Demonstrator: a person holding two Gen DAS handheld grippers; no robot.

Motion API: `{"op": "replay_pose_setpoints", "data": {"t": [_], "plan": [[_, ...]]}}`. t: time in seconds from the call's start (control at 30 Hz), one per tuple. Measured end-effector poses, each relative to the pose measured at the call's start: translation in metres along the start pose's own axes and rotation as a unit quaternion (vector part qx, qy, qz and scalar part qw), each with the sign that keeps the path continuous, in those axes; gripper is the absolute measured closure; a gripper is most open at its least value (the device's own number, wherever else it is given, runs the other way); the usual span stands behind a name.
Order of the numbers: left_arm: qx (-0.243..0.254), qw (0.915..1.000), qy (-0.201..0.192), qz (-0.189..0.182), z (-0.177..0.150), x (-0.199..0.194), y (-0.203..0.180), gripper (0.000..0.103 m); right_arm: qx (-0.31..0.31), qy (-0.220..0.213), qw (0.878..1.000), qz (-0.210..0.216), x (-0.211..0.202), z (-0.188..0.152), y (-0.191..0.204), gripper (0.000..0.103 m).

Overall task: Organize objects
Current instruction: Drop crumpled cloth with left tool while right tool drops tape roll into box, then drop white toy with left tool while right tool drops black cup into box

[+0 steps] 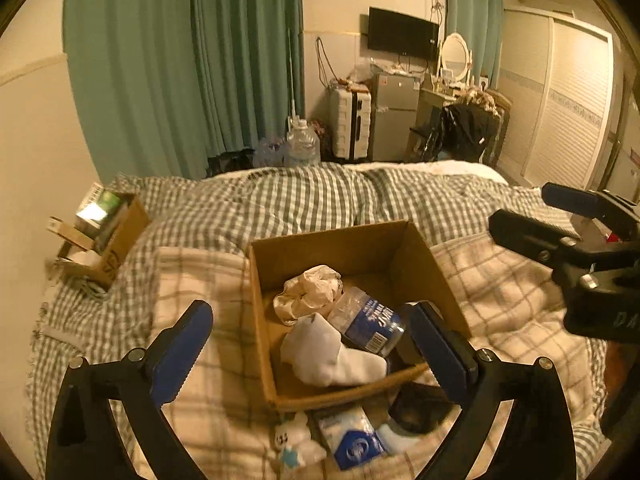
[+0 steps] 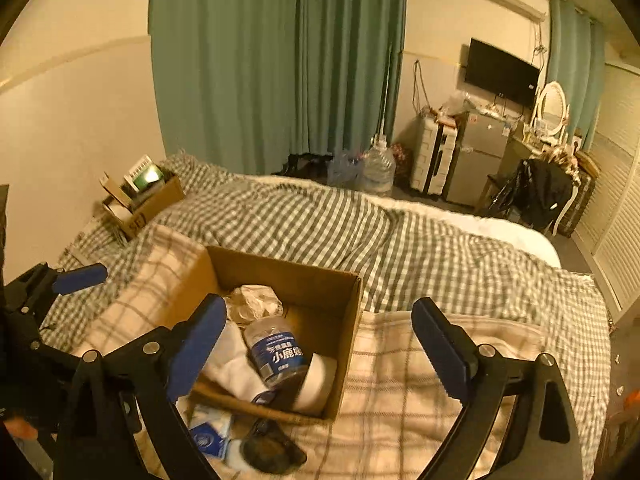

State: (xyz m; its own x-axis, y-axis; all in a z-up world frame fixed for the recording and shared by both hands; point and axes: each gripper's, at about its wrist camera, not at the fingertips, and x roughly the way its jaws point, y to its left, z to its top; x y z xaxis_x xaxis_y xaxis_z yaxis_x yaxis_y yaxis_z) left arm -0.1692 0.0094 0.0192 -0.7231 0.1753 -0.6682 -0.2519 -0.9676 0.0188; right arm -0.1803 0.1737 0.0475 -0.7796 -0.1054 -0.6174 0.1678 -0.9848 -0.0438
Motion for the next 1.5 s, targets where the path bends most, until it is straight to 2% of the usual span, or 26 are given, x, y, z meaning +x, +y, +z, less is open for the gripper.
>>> {"op": "replay_pose_setpoints", "data": {"t": [0.17, 0.4, 0.53, 0.63, 0.8, 1.07, 1.3, 1.43, 1.5], "plan": [[0.004, 0.9996, -0.027, -0.004, -0.001, -0.048, 0.001, 0.0, -0.013, -0.026, 0.999, -0.015, -0.062, -0.001, 0.009, 0.009], [0.018, 0.998, -0.061, 0.0, -0.008, -0.099, 0.004, 0.0, -0.022, -0.055, 0.998, -0.034, -0.127, -0.016, 0.019, 0.009], [0.024, 0.9975, -0.067, 0.004, -0.024, -0.11, 0.006, 0.0, -0.023, -0.08, 0.996, -0.043, -0.154, -0.034, 0.03, 0.008], [0.025, 0.9972, -0.069, 0.01, -0.043, -0.107, 0.009, 0.0, -0.018, -0.085, 0.995, -0.041, -0.158, -0.05, 0.033, 0.006], [-0.003, 0.9983, -0.052, 0.027, -0.076, -0.076, 0.022, 0.0, -0.01, -0.059, 0.998, -0.026, -0.122, -0.088, 0.034, 0.005], [-0.057, 0.998, -0.004, 0.027, -0.129, 0.004, 0.03, 0.0, -0.012, 0.028, 0.999, -0.036, -0.027, -0.142, 0.028, 0.005], [-0.029, 0.9974, 0.059, 0.031, -0.154, 0.051, 0.023, 0.0, -0.014, 0.089, 0.996, -0.03, 0.022, -0.168, 0.025, 0.005], [-0.032, 0.9953, 0.086, 0.03, -0.167, 0.071, 0.023, 0.0, -0.012, 0.1, 0.995, -0.027, 0.036, -0.171, 0.027, 0.005], [-0.035, 0.9943, 0.094, 0.034, -0.169, 0.078, 0.024, 0.003, -0.011, 0.104, 0.994, -0.026, 0.039, -0.171, 0.027, 0.005]]}}
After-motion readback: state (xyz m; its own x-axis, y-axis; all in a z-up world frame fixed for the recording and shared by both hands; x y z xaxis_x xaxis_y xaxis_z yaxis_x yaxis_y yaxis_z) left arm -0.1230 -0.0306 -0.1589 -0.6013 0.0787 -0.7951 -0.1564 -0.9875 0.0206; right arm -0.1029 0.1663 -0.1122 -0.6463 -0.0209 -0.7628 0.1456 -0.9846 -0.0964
